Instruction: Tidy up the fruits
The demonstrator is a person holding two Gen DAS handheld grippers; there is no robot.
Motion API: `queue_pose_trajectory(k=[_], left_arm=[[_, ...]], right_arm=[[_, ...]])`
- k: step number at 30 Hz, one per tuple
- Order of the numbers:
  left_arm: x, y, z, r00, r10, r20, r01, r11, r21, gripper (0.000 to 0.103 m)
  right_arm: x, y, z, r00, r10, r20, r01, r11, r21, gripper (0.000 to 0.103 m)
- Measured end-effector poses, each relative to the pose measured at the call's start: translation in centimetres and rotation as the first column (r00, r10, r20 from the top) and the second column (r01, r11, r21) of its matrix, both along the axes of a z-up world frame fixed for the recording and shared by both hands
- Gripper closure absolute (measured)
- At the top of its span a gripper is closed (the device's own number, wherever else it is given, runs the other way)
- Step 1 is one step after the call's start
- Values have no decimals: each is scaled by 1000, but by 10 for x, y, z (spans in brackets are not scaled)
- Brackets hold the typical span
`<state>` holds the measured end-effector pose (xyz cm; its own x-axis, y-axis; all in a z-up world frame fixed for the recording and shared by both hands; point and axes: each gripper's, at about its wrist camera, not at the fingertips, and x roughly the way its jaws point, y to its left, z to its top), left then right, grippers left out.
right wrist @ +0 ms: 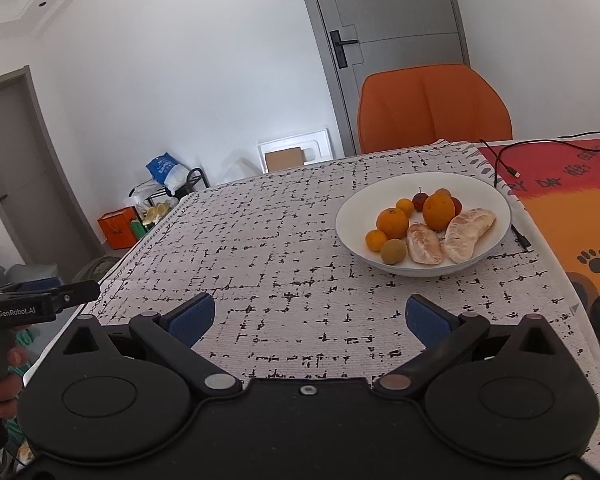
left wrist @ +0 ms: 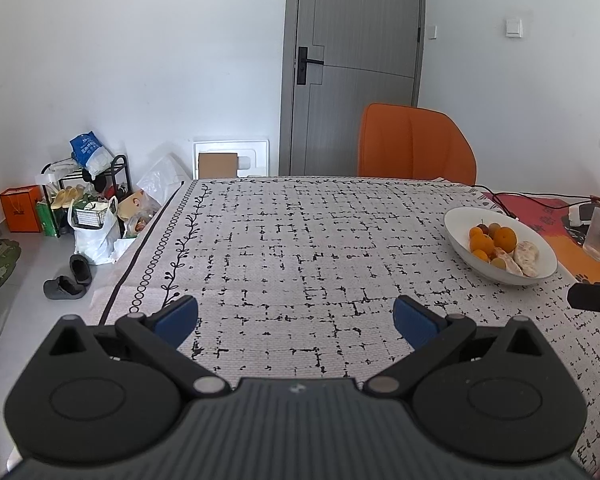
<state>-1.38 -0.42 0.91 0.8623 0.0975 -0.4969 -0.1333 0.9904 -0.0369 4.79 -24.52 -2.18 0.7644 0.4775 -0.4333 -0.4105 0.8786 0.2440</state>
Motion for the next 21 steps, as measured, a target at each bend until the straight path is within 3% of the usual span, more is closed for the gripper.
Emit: queue_pose_trajectory(k=[21], left_arm=[[0,-4,-1,1000,-5,-4,5,1000,4,0]], right_arm=[[-1,3,-2,1000,4,-1,-4,1000,3,0]])
